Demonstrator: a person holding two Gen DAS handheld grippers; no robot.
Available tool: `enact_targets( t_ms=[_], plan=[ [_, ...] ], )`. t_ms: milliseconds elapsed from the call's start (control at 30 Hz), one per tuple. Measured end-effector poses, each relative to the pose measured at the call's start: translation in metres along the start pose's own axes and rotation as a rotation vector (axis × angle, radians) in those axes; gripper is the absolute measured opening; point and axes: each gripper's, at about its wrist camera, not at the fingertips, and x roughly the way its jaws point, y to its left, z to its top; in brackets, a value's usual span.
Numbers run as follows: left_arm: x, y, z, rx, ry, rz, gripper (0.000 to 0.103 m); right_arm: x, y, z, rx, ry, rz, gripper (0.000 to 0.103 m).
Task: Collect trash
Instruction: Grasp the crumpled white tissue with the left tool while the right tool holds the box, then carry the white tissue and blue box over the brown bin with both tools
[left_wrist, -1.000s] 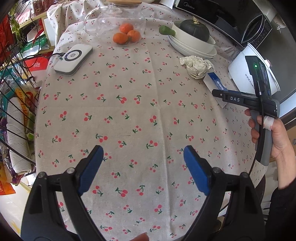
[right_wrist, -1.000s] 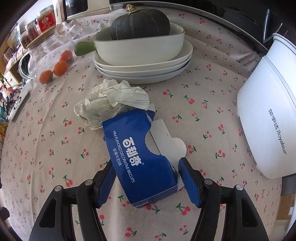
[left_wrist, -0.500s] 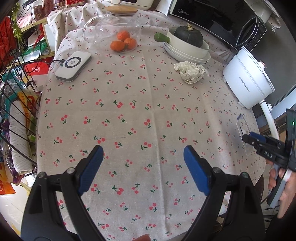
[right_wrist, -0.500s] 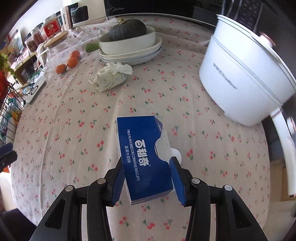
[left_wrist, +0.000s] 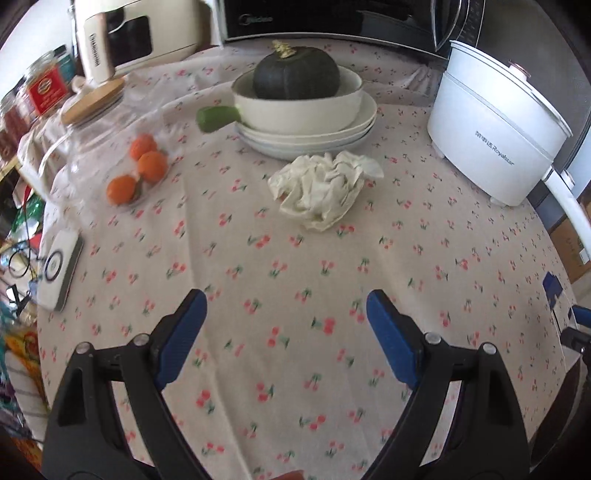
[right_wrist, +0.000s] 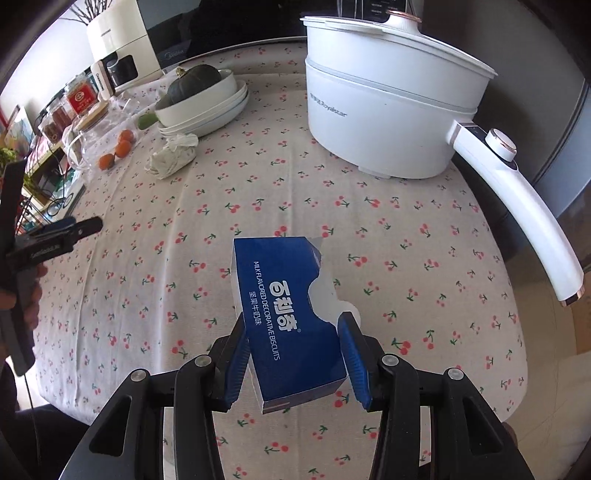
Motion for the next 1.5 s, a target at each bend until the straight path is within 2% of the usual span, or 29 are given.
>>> enact_targets(
  t_ms=[167,267,333,400,433,500,533,700,933,1067,1233,1500],
  plan=[
    [0.04,-0.017,0.039,-0.009,-0.057,-0.01,0.088,0.011,-0.014,0.003,0.014,0.017,0.009,0.048],
    [0.06,-0.023,0.052,-0.012,-0.057,0.011,0.08,0.018,-0.022,0.003,0.024,0.03,0.011,0.048],
    [0.069,-0.025,0.056,-0.018,-0.048,0.0,0.063,0.02,-0.027,0.003,0.032,0.034,0.011,0.048],
    [0.072,-0.025,0.056,-0.024,-0.047,-0.01,0.057,0.022,-0.03,0.003,0.042,0.037,0.01,0.048],
    [0.072,-0.025,0.055,-0.026,-0.049,-0.024,0.048,0.022,-0.032,0.003,0.048,0.038,0.012,0.048],
    [0.068,-0.025,0.053,-0.029,-0.054,-0.036,0.04,0.023,-0.034,0.003,0.059,0.041,0.015,0.048],
    [0.065,-0.025,0.051,-0.031,-0.055,-0.038,0.031,0.023,-0.035,0.002,0.061,0.042,0.014,0.048],
    [0.042,-0.027,0.031,-0.043,-0.025,-0.058,0.029,0.011,-0.034,-0.004,0.07,0.031,0.007,0.048],
    [-0.018,-0.042,-0.014,-0.002,-0.026,-0.104,0.029,-0.022,-0.027,-0.024,0.098,-0.01,0.003,0.048],
    [-0.052,-0.045,-0.041,-0.017,-0.014,-0.133,0.029,-0.041,-0.025,-0.039,0.143,-0.041,0.016,0.048],
    [-0.08,-0.046,-0.079,-0.049,-0.01,-0.195,0.029,-0.06,-0.021,-0.067,0.176,-0.064,0.025,0.048],
    [-0.098,-0.053,-0.128,-0.016,0.02,-0.232,0.029,-0.083,-0.031,-0.12,0.233,-0.079,0.005,0.048]
  ],
)
